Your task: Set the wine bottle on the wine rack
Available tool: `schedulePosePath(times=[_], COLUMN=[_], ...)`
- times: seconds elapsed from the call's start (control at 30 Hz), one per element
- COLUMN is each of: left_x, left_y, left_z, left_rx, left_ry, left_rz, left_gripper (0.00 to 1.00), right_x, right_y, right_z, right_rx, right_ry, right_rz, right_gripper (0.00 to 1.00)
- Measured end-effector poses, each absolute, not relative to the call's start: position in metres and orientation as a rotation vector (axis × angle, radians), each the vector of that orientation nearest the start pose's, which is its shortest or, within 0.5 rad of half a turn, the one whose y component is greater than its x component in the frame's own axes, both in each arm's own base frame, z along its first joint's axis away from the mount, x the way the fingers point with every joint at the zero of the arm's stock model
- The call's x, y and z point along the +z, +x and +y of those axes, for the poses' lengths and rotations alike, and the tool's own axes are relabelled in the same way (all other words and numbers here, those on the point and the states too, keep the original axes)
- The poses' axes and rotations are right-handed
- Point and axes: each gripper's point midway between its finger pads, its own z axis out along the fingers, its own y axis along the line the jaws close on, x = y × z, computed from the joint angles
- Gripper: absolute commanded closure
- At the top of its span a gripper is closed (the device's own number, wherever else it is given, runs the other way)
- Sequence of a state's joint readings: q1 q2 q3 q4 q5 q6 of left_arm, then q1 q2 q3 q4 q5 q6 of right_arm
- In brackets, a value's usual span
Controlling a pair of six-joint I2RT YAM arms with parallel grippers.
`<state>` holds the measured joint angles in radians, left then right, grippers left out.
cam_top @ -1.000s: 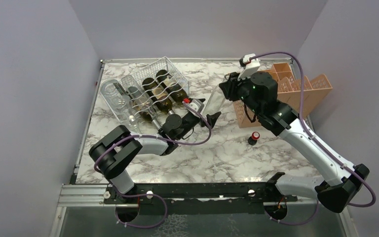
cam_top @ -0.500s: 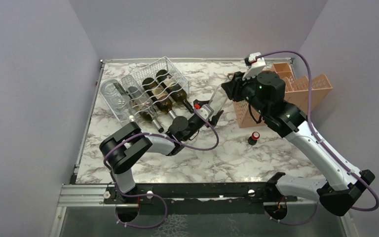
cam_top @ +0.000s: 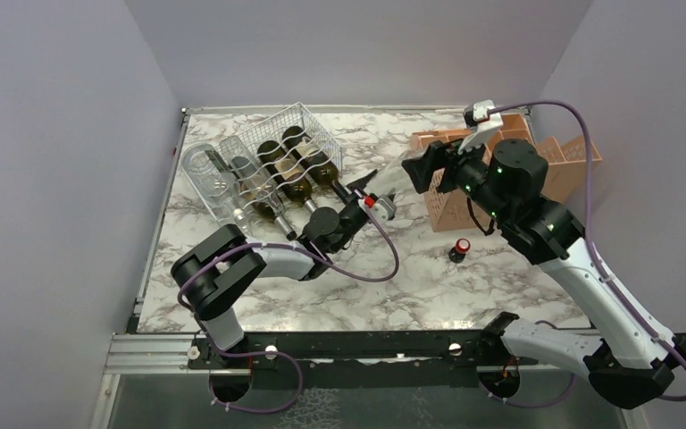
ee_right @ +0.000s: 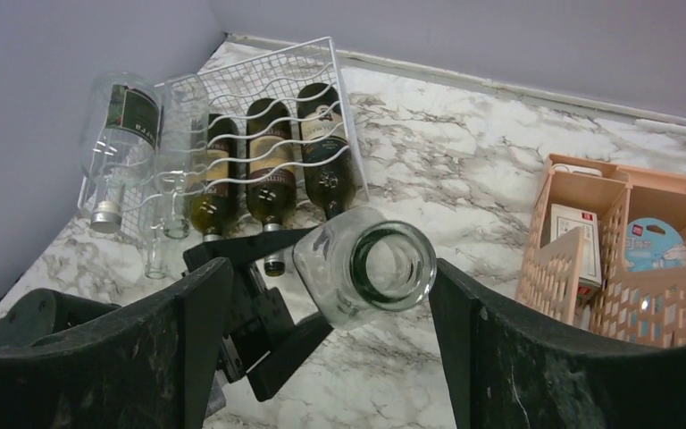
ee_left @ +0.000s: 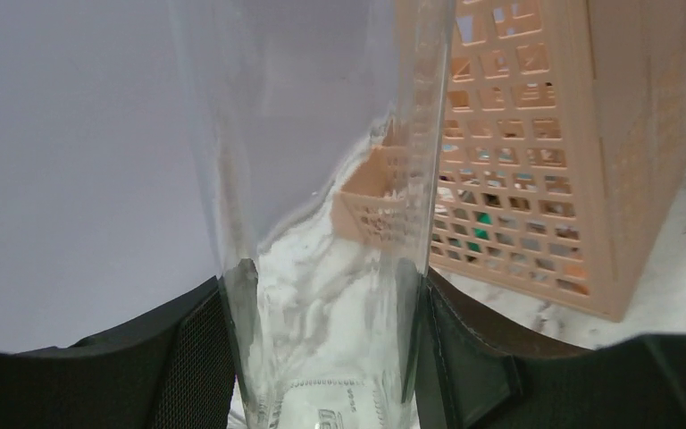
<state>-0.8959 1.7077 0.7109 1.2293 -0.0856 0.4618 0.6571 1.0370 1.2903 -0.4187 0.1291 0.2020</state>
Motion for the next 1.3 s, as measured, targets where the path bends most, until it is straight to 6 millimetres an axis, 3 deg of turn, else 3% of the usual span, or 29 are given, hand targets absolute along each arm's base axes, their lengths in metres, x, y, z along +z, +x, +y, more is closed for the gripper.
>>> schedulePosePath(times=[0.2, 0.43, 0.53, 0.67, 0.97, 1.3], left_x=[0.263, 0.296, 0.308, 0.320, 0.303, 0.282], left_y=[0.327, 0.317, 0.310, 0.303, 0.286, 0.283], left_z=[-0.349, -0.336, -0.328, -0.320, -0.311, -0.313], left_rx=[-0.073, 0.145, 0.207, 0.282, 0.335, 0.316], left_ry=[0.932, 1.087, 1.129, 1.181, 1.403, 1.592], left_rz=[0.884, 0.716, 0.668, 0.607, 0.565, 0.596], left_gripper=[1.00, 1.00, 1.00, 1.00, 1.00, 1.00], right_x=[0.396, 0.416, 0.422, 0.415, 0.381, 0.329], right_y=[0.263, 0.242, 0.234, 0.223, 0.209, 0.221], right_z=[0.184, 0.168, 0.172, 0.188, 0.211, 0.223], right_rx=[0.514, 0.498, 0.521, 0.570, 0.636, 0.621], right_ry=[-0.319, -0.364, -0.423, -0.572, -0.818, -0.900], right_rz=[1.684, 1.624, 1.597, 1.596, 1.664, 1.819], right_gripper=[0.14, 0.13, 0.12, 0.12, 0.11, 0.11])
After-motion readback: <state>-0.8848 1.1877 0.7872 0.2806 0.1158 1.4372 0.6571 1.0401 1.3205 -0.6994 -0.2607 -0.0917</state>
